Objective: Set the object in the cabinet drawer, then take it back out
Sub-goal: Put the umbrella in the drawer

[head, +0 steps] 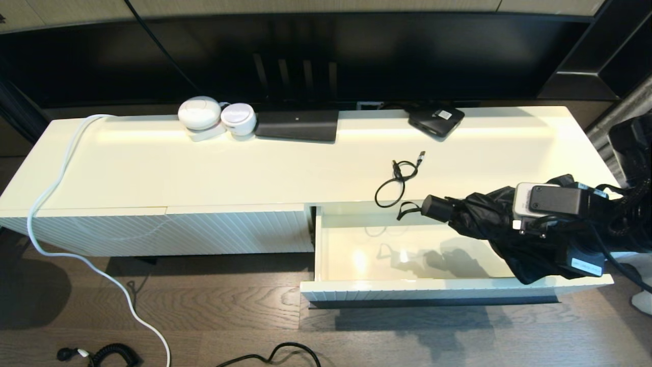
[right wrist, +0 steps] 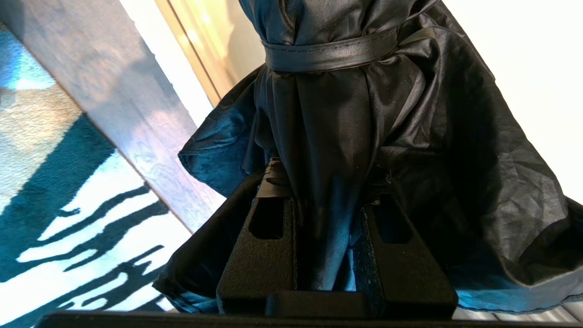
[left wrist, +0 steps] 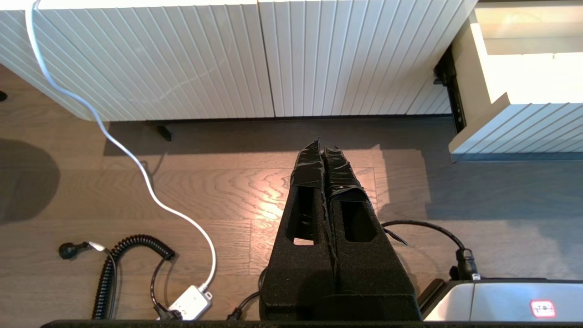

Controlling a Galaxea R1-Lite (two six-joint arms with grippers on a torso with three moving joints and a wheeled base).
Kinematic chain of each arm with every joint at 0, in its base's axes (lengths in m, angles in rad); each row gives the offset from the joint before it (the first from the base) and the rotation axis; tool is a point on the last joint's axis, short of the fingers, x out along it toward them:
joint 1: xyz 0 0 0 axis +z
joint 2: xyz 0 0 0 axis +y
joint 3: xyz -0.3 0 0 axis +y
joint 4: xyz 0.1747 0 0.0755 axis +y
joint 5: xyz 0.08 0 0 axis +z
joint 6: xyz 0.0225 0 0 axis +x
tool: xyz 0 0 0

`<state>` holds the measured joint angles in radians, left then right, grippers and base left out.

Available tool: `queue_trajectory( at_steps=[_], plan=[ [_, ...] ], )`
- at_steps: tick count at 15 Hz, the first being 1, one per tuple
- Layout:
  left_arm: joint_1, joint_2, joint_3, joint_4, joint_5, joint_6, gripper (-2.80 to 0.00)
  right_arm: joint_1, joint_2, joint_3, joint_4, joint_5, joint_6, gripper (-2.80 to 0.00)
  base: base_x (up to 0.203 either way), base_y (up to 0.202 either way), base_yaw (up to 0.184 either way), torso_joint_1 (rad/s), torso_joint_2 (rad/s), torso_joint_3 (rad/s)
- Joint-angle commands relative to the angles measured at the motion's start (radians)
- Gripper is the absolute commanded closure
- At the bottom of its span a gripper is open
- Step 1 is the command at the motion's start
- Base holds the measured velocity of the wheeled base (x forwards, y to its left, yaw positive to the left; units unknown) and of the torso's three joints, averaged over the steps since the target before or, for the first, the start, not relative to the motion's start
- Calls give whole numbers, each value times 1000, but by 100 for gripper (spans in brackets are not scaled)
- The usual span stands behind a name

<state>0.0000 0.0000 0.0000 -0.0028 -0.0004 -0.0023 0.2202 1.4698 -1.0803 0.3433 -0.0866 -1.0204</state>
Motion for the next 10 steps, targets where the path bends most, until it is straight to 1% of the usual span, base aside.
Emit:
queue_trajectory(
  at_steps=[1,3,9,10],
  plan=[
    [0,0,2,0,2,-1,0,2,78,8,-4,0,-4,0,0,0,0,0,0,0],
    [0,0,1,0,0,-1,0,2,158,5,-29,1,-4,0,0,0,0,0,0,0],
    [0,0,2,0,0,-1,0,5,344,-10,-211,4,-16,0,0,0,0,0,0,0],
    [0,0,0,0,0,-1,0,4,370,-14,-234,5,-31,0,0,0,0,0,0,0]
  ],
)
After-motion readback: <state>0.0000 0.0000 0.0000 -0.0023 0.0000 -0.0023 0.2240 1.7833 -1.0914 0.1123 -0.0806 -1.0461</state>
